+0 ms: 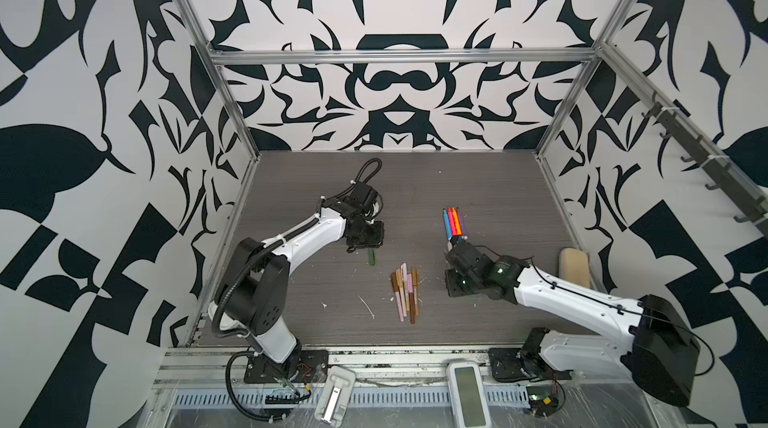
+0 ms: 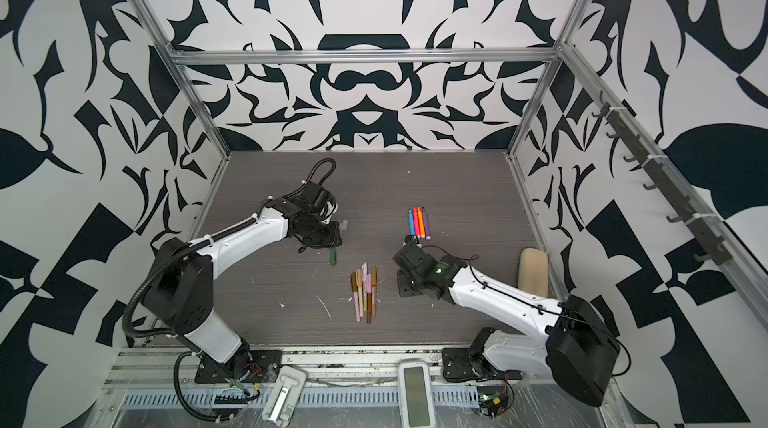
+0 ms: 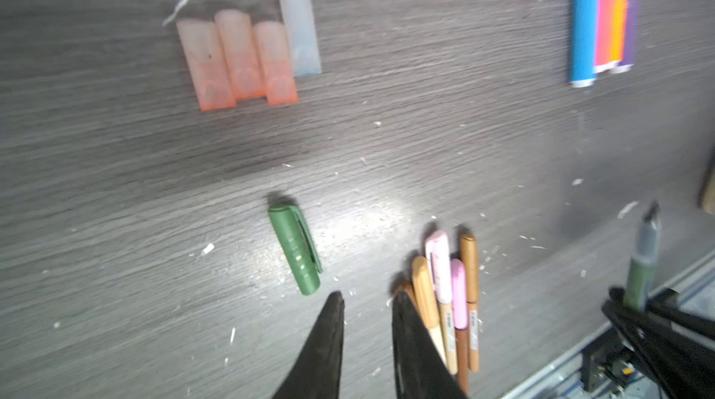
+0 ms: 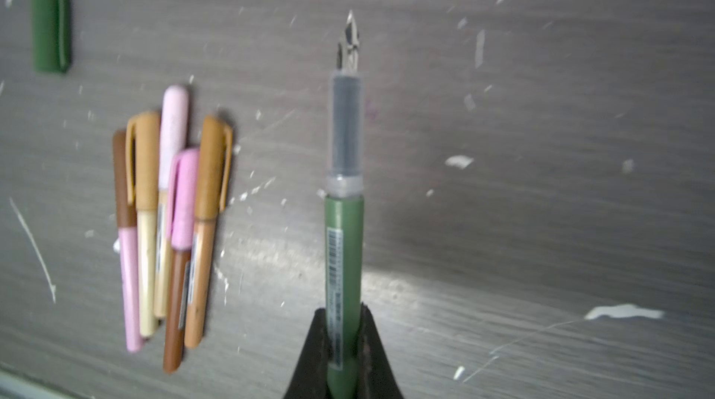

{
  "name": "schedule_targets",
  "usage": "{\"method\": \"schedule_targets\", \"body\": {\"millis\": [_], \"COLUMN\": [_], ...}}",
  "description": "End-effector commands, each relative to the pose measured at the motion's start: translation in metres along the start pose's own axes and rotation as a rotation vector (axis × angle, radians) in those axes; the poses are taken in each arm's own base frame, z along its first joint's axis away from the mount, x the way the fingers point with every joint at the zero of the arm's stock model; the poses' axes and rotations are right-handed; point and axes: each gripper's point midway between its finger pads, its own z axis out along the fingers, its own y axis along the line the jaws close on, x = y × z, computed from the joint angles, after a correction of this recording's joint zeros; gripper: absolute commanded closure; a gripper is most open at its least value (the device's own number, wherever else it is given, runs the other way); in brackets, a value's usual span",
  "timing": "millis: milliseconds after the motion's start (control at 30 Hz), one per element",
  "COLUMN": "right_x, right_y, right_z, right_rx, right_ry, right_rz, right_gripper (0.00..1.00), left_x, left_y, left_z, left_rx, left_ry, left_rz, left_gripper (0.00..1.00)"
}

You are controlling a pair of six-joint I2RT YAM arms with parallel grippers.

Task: Open the pen caps
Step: 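Carry the uncapped green pen with the right gripper beside the highlighters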

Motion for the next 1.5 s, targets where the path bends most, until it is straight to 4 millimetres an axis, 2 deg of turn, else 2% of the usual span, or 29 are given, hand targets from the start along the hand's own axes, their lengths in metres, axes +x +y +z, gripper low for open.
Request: {"method": "schedule_targets", "body": {"millis": [0, 133, 400, 667, 967, 1467], "right_x": [-0.023, -0.039, -0.055, -0.059, -0.065, -0.071], "right_y": [0.001, 0.0, -0.002, -0.011, -0.02, -0.031], "right_z": [-0.009, -0.003, 0.021, 0.046, 0.065, 0.081], "right_rx": [0.003, 0.007, -0.013, 0.013, 0.039, 0.081], "right_ry": [-0.023, -0.01, 0.038, 0.087, 0.121, 0.154], "right_rz": [-0.035, -0.013, 0.023, 0.013, 0.013, 0.028], "right_gripper": [1.0, 1.0, 1.0, 0.98, 0.97, 0.89], "left_x": [0.004, 0.002, 0.004, 0.006, 0.007, 0.01], "left_y": [0.0, -0.002, 0.0, 0.0, 0.001, 0.002], "left_z": [-0.004, -0.01, -0.013, -0.01, -0.009, -0.008], "left_rx": [0.002, 0.001, -0.004, 0.001, 0.003, 0.003], "left_ry": [-0.006, -0.021, -0.025, -0.021, -0.018, -0.012], "left_rz": [0.017, 0.02, 0.026, 0.02, 0.019, 0.018], "left_gripper": [0.73, 0.73, 0.72, 0.72, 0.72, 0.72]}}
